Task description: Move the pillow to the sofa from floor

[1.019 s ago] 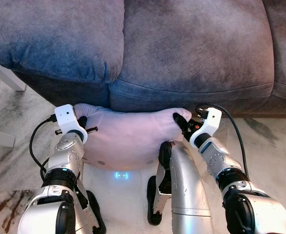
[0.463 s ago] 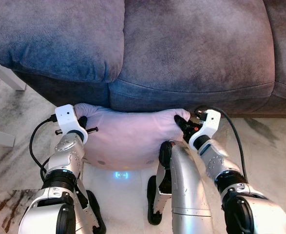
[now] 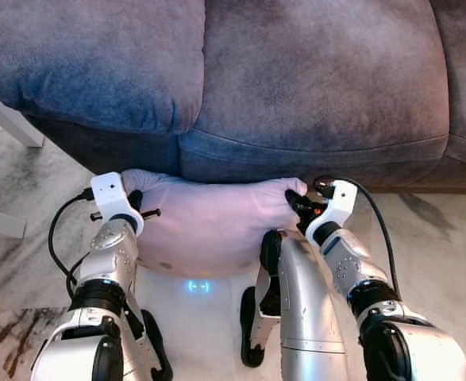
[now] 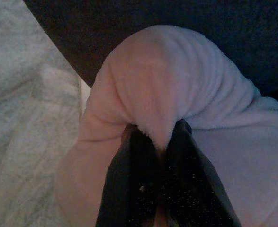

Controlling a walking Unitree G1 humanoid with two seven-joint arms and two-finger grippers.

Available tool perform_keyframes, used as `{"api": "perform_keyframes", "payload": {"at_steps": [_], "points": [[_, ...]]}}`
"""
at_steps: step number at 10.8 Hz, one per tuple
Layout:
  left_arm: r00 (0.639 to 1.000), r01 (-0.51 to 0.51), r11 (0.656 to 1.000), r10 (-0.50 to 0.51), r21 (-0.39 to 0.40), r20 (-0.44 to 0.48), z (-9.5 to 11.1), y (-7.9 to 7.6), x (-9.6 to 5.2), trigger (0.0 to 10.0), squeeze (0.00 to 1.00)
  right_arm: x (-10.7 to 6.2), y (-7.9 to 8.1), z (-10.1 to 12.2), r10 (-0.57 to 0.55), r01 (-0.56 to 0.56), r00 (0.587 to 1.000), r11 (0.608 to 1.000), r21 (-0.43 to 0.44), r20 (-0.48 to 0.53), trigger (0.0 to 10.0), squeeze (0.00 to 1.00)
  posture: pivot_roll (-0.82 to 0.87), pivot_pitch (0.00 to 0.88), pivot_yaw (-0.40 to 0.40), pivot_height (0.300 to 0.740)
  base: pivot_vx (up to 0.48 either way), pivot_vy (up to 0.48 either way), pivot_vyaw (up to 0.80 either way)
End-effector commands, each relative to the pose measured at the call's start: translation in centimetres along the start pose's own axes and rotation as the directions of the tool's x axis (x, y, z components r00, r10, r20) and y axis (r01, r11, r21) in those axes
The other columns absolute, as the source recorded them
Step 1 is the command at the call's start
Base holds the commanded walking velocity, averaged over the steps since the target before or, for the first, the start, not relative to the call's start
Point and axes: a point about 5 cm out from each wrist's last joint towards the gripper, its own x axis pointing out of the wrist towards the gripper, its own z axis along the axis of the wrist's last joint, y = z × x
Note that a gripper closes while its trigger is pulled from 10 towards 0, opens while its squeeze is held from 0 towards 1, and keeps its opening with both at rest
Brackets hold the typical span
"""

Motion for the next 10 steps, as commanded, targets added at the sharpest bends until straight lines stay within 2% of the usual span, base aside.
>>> {"api": "perform_keyframes", "payload": {"at_steps": [1, 2, 3, 5, 6, 8, 10], "points": [[0.998, -0.046, 0.998, 0.047, 0.037, -0.036, -1.7, 1.1, -0.5, 10.0, 0.00, -0.5, -0.6, -1.1, -0.023, 0.022, 0.999, 0.999, -0.032, -0.032, 0.0, 0.00, 0.08, 0.343, -0.115, 0.445, 0.000, 0.000, 0.00], [0.999, -0.046, 0.997, 0.047, 0.058, -0.003, -1.6, 1.0, -0.8, 10.0, 0.00, -0.6, -0.4, -1.2, -0.014, 0.012, 1.000, 0.996, -0.089, -0.023, 10.0, 0.00, 0.09, 0.305, -0.114, 0.445, 0.000, 0.000, 0.00], [0.999, -0.040, 0.995, 0.037, 0.088, 0.034, -1.4, 0.8, -1.0, 10.0, 0.00, -0.8, -0.8, -0.7, -0.045, 0.047, 0.999, 0.993, -0.108, 0.017, 10.0, 0.00, 0.09, 0.279, -0.113, 0.445, 0.000, 0.000, 0.00], [0.998, -0.039, 0.995, 0.035, 0.093, 0.044, -1.7, 0.9, -1.1, 10.0, 0.00, -1.1, -1.3, -0.3, -0.076, 0.082, 0.996, 0.989, -0.121, 0.055, 10.0, 0.00, 0.09, 0.246, -0.106, 0.445, 0.000, 0.000, 0.00], [0.996, -0.046, 0.994, 0.038, 0.098, 0.076, -1.8, 1.2, -1.3, 10.0, 0.00, -1.5, -1.7, -0.5, -0.099, 0.110, 0.991, 0.986, -0.122, 0.088, 10.0, 0.00, 0.08, 0.222, -0.097, 0.445, 0.000, 0.000, 0.00], [0.987, -0.045, 0.998, 0.038, 0.042, 0.154, -1.9, 1.2, -2.1, 10.0, 0.00, -2.4, -2.1, -0.9, -0.126, 0.150, 0.981, 0.975, -0.163, 0.148, 10.0, 0.00, 0.07, 0.204, -0.082, 0.445, 0.000, 0.000, 0.00], [0.981, 0.005, 0.994, -0.026, 0.110, 0.190, -2.0, 0.4, -2.4, 10.0, 0.00, -2.9, -2.6, -0.8, -0.174, 0.203, 0.965, 0.969, -0.139, 0.198, 10.0, 0.00, 0.07, 0.180, -0.073, 0.445, 0.000, 0.000, 0.00]]}}
